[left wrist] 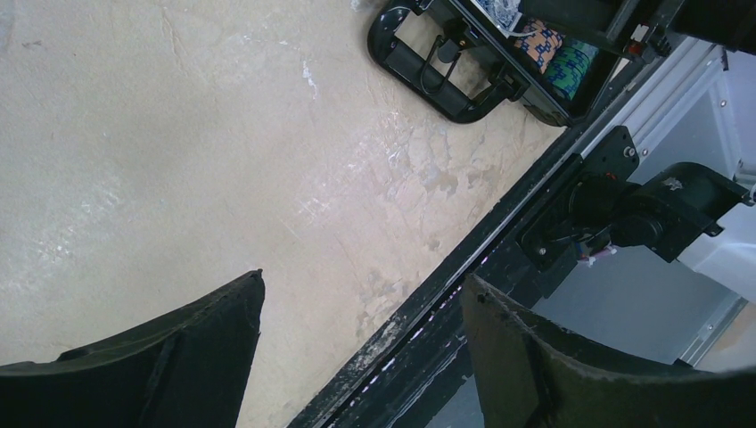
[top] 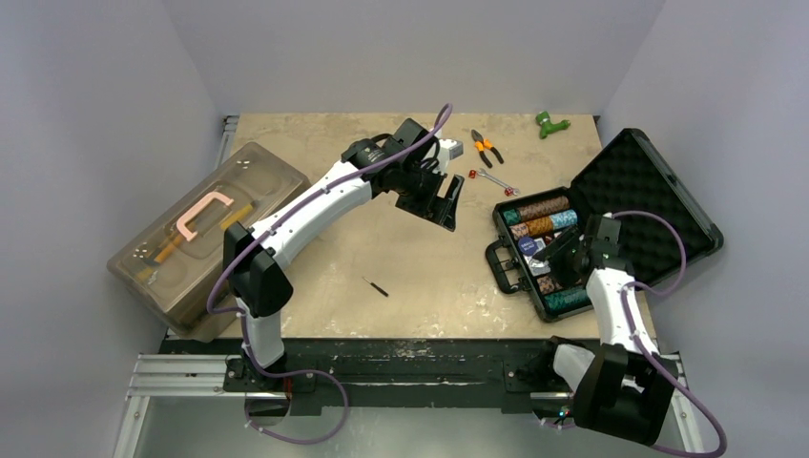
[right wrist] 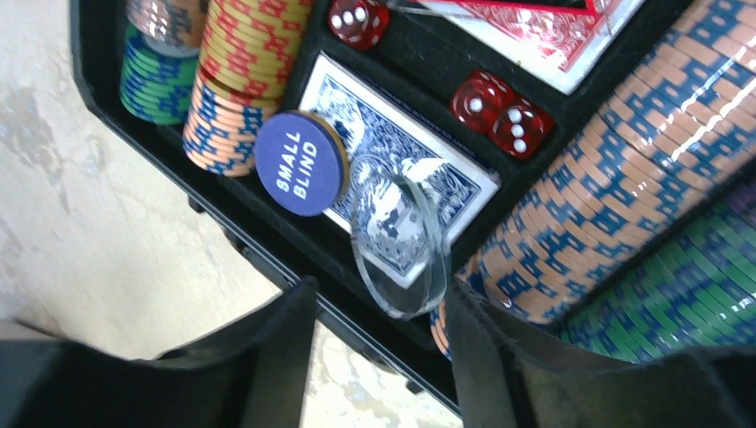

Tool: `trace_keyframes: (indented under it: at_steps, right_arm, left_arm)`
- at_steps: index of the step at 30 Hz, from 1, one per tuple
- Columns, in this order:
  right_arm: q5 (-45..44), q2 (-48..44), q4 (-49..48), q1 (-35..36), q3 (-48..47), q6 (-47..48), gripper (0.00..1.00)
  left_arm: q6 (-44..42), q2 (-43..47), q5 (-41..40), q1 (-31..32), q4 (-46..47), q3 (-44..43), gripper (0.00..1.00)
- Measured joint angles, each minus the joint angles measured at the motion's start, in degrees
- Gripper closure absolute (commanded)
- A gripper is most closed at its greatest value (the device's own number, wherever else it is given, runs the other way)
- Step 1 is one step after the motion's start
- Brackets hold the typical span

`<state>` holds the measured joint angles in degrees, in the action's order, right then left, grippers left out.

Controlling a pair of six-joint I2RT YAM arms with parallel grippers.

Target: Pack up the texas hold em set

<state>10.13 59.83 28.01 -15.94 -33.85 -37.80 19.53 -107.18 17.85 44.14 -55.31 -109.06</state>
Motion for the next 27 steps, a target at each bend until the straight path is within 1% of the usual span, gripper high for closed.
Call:
trace_keyframes:
  at_steps: [3, 5, 9, 12, 15, 17, 18, 19, 21, 23, 24, 26, 27]
  right_arm:
    - [0.1, -1.0, 4.2, 0.0, -1.0, 0.6, 0.35]
    - [0.5, -2.3, 7.0, 0.0, -1.9, 0.9, 0.32]
    - [1.4, -6.0, 12.6, 0.0, -5.6, 2.3, 0.31]
    - [1.1, -7.1, 13.9, 0.4, -10.3, 4.5, 0.32]
    - [-2.5, -5.5, 12.3, 5.3, -14.1, 5.9, 0.33]
    - [-6.2, -2.3, 10.8, 12.3, -16.6, 6.4, 0.32]
    - [-8.0, 0.3, 9.8, 16.3, -18.5, 6.8, 0.26]
    - [-8.9, 3.0, 8.9, 18.9, -20.1, 7.3, 0.18]
    - [-9.9, 8.3, 6.8, 22.5, -23.1, 8.6, 0.04]
    - [-10.8, 14.1, 3.9, 24.6, -26.1, 10.8, 0.03]
    - [-11.1, 17.0, 2.5, 25.3, -27.6, 12.0, 0.05]
    - [-11.3, 22.3, 0.9, 25.9, -30.6, 13.6, 0.15]
    - [-11.3, 25.5, 0.5, 25.9, -32.9, 14.2, 0.18]
  left_arm:
    - [0.0, 0.0, 0.0, 0.0, 0.0, 0.0, 0.22]
    - [0.0, -0.1, 0.0, 0.0, 0.0, 0.0, 0.22]
    - [0.0, -0.4, 0.1, 0.0, 0.0, 0.0, 0.22]
    - [0.0, -0.7, 0.2, 0.0, 0.0, 0.0, 0.22]
    - [0.0, -0.7, 0.1, 0.0, 0.2, 0.2, 0.22]
    - [0.0, -0.7, -0.6, 0.0, 0.9, 0.7, 0.22]
    - [0.0, -0.6, -1.3, 0.0, 1.2, 1.1, 0.22]
    - [0.0, -0.5, -2.1, 0.0, 1.2, 1.5, 0.22]
    - [-0.3, -0.5, -4.2, 0.0, 1.1, 1.8, 0.22]
    - [-0.9, -0.5, -6.8, 0.0, 0.8, 1.8, 0.22]
    - [-1.1, -0.5, -7.8, 0.0, 0.8, 1.8, 0.22]
    - [-1.6, -0.5, -9.8, -0.3, 0.7, 1.8, 0.22]
    - [-1.8, -0.5, -10.5, -0.5, 0.7, 1.8, 0.22]
